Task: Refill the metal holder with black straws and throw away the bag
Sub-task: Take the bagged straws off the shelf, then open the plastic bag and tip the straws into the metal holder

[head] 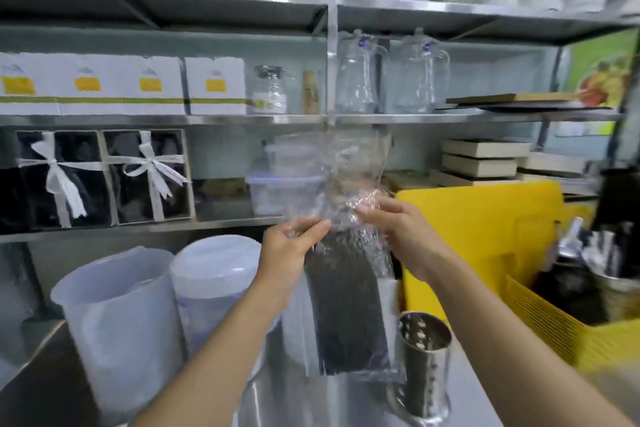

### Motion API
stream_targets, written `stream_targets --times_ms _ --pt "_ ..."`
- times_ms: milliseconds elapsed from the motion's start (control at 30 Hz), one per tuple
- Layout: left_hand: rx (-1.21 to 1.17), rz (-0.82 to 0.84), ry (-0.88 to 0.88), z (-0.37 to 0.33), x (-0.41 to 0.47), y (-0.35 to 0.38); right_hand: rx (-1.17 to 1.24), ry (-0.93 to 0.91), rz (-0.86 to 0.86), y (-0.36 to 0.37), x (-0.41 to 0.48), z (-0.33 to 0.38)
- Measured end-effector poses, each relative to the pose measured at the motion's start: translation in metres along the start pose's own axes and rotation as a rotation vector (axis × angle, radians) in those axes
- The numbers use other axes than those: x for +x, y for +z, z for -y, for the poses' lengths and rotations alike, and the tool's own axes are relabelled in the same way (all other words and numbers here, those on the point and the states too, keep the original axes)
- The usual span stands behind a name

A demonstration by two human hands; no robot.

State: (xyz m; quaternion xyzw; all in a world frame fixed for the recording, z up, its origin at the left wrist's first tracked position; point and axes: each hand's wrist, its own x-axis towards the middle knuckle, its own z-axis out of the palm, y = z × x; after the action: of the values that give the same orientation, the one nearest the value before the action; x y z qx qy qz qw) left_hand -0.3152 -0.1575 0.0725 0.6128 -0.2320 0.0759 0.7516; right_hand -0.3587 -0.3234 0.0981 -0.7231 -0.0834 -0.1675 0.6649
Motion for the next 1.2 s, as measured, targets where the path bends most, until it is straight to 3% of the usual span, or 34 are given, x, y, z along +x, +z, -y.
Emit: stream_targets --times_ms 133,433,533,667,767,900,1100,1200 --pt "-0.009 0.105 -0.101 0.027 -0.031 0.033 -0.018 0.033 -0.071 -0.033 -0.038 -0.022" --pt "-0.099 0.052 -0.314 0.078 -0.070 0.130 -0.002 0.075 -0.089 -0.127 -0.072 -0.062" --pt "-0.120 -0.142 -0.342 0.092 -0.081 0.175 -0.003 0.049 -0.111 -0.162 -0.079 -0.071" --pt "0.178 -0.337 -0.248 0.109 -0.107 0.228 -0.040 0.034 -0.193 -0.199 -0.092 -0.088" --pt "0.407 -0.202 -0.092 0.115 -0.129 0.252 -0.053 0.020 -0.271 -0.218 -0.098 -0.099" --pt "0.461 0.068 -0.072 0.118 -0.150 0.278 -0.049 0.029 -0.280 -0.226 -0.111 -0.109" --pt "0.379 0.233 -0.171 0.126 -0.164 0.290 0.098 0.119 -0.228 -0.234 -0.128 -0.112" --pt "0.406 0.186 -0.185 0.134 -0.173 0.292 0.070 0.166 -0.079 -0.234 -0.136 -0.114"
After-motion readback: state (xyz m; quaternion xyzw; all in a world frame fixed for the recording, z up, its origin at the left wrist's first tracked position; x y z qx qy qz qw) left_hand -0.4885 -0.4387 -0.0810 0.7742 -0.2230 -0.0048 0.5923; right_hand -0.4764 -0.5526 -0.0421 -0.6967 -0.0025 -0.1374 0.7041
